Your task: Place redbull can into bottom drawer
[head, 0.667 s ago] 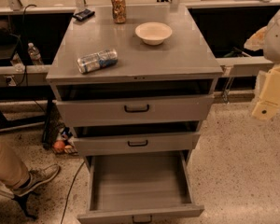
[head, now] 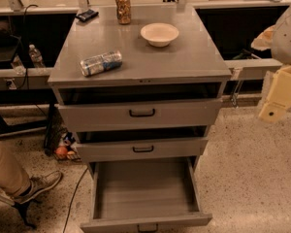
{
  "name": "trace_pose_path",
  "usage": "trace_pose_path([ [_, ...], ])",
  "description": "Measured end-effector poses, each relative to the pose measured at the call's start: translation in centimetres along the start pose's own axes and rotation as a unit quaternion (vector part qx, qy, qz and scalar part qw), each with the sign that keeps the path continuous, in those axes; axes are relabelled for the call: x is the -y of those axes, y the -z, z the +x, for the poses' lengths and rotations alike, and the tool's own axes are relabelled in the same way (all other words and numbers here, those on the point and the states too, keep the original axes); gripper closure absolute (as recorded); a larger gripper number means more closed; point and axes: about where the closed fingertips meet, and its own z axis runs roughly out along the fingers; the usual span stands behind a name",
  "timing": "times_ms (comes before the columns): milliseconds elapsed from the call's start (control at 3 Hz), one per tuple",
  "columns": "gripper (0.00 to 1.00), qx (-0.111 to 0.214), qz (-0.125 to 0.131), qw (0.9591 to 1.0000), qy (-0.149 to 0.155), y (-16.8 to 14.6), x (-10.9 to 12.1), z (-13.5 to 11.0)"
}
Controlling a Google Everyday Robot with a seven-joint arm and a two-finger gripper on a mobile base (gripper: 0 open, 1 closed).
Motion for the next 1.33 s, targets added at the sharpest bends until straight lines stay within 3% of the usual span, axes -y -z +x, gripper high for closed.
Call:
trace_pose_path([
  [333, 0.00, 0.017, -0.001, 0.9992, 0.035, -2.6, 2.4, -3.5],
  [667, 0.00, 0.037, -0.002, 0.9963, 0.077, -6.5, 5.7, -8.6],
  [1000, 0.00, 0.087, 0.002, 0.9921, 0.090, -11.0, 9.1, -15.6],
  [1333, 0.00, 0.131, 0.004, 0.9866, 0.097, -13.4, 11.9, -21.2],
])
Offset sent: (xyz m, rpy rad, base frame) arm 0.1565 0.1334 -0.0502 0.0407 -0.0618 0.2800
